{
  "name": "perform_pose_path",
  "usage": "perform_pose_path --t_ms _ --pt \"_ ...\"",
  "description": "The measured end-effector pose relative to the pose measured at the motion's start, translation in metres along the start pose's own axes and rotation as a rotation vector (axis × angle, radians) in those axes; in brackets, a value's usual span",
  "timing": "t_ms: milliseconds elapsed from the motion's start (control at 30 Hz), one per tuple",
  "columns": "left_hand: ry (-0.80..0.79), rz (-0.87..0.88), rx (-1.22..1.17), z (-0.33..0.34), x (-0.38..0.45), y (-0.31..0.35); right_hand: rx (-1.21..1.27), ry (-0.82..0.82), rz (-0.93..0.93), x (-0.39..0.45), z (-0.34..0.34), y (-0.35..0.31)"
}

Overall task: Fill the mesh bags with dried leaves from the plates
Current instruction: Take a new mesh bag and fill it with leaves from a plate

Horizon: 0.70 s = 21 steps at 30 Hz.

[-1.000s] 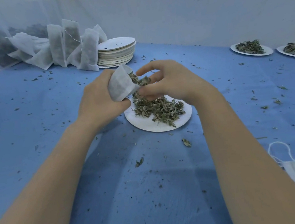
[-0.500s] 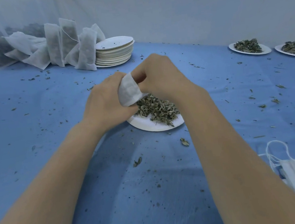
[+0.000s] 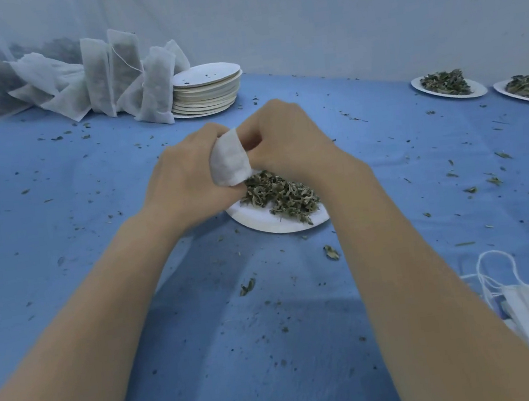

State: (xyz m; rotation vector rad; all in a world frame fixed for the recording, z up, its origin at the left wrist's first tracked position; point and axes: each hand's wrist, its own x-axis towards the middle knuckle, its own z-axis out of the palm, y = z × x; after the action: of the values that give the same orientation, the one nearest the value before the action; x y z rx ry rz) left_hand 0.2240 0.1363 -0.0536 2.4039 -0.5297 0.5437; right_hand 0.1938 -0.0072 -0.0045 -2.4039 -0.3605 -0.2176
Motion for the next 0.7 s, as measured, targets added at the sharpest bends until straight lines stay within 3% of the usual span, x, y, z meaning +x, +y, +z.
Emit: perform_pose_path --t_ms 100,200,267,333,467,700 --pt "-0.011 0.000 0.015 0.001 0.000 -0.001 0.009 -0.080 0.011 0.001 -0.001 0.000" --pt "0.003 -0.028 0.103 -0.003 0.002 -0.008 0.086 0.090 0.071 0.002 -0.011 0.014" --pt "0.007 -0.065 0.105 -0.005 0.003 -0.012 -0.082 0.123 0.145 0.004 -0.008 0.023" --pt "-0.002 -0.084 0.080 -0.005 0.003 -0.013 -0.227 0.017 0.215 0.004 0.003 0.027" --pt "-0.040 -0.106 0.063 -0.004 0.001 -0.016 -0.336 -0.031 0.236 0.007 0.021 0.030" --pt "-0.090 -0.130 0.067 -0.002 0.000 -0.021 -0.218 0.049 0.197 0.008 0.000 0.029"
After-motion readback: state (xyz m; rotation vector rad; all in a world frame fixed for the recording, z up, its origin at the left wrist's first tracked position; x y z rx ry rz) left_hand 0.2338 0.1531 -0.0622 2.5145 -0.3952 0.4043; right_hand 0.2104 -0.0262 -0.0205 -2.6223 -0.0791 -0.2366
